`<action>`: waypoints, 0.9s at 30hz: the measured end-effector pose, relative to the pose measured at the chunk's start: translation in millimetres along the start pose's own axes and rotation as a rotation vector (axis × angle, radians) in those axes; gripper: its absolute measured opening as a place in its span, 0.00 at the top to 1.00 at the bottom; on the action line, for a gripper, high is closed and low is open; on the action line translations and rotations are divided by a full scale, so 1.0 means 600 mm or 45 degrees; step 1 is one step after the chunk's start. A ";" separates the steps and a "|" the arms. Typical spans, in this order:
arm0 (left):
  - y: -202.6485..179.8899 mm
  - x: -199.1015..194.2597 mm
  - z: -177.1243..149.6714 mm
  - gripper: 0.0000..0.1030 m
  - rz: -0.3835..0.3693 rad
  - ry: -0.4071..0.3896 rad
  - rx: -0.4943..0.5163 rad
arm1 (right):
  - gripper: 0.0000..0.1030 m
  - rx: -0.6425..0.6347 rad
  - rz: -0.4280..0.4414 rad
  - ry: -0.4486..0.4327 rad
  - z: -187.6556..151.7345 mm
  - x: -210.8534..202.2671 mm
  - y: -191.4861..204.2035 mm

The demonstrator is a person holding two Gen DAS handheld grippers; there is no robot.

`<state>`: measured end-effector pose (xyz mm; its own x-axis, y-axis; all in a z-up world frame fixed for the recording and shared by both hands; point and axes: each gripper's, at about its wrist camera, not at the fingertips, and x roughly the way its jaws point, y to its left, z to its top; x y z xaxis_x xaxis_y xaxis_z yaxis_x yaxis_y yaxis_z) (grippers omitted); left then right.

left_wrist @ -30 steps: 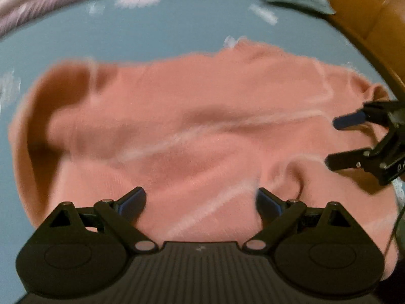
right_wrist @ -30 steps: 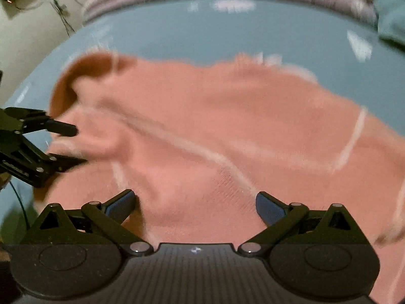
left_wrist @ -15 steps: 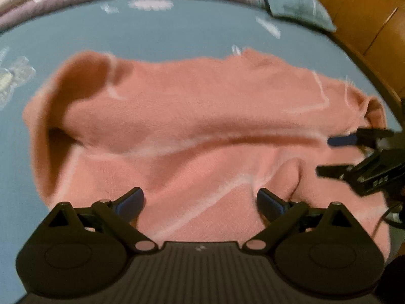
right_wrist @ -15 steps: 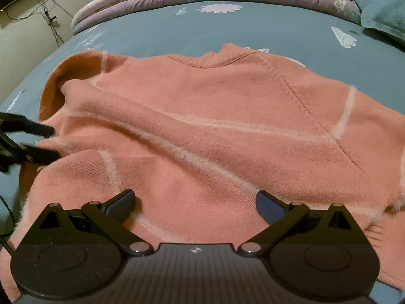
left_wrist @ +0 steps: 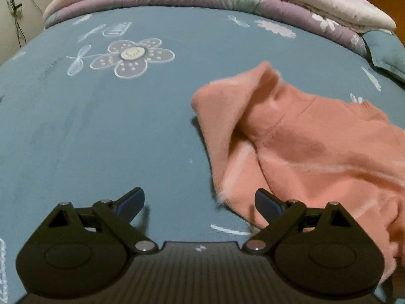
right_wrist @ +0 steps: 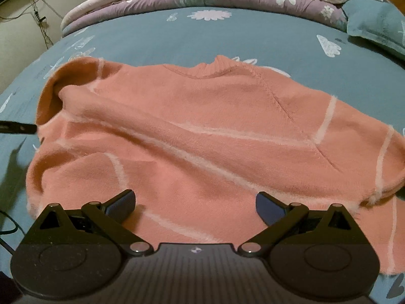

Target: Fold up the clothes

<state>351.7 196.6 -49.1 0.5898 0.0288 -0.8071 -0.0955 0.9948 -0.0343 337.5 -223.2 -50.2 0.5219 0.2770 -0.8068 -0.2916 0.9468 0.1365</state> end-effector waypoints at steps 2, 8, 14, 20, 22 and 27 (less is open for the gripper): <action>-0.009 0.018 0.003 0.09 0.092 -0.013 0.033 | 0.00 -0.013 -0.015 -0.010 -0.001 -0.007 0.008; 0.019 0.033 0.024 0.09 0.305 -0.029 0.095 | 0.00 -0.050 -0.100 -0.035 -0.011 -0.036 0.028; 0.045 0.033 0.073 0.15 0.406 -0.095 0.203 | 0.00 -0.020 -0.156 -0.055 -0.024 -0.057 0.037; 0.139 0.024 0.152 0.36 0.497 -0.080 0.039 | 0.00 -0.086 -0.193 -0.087 -0.032 -0.084 0.056; 0.146 0.000 0.149 0.28 0.358 -0.116 0.010 | 0.00 -0.098 -0.199 -0.097 -0.035 -0.089 0.060; 0.096 -0.019 0.087 0.24 0.112 -0.090 0.106 | 0.00 -0.098 -0.179 -0.094 -0.038 -0.087 0.072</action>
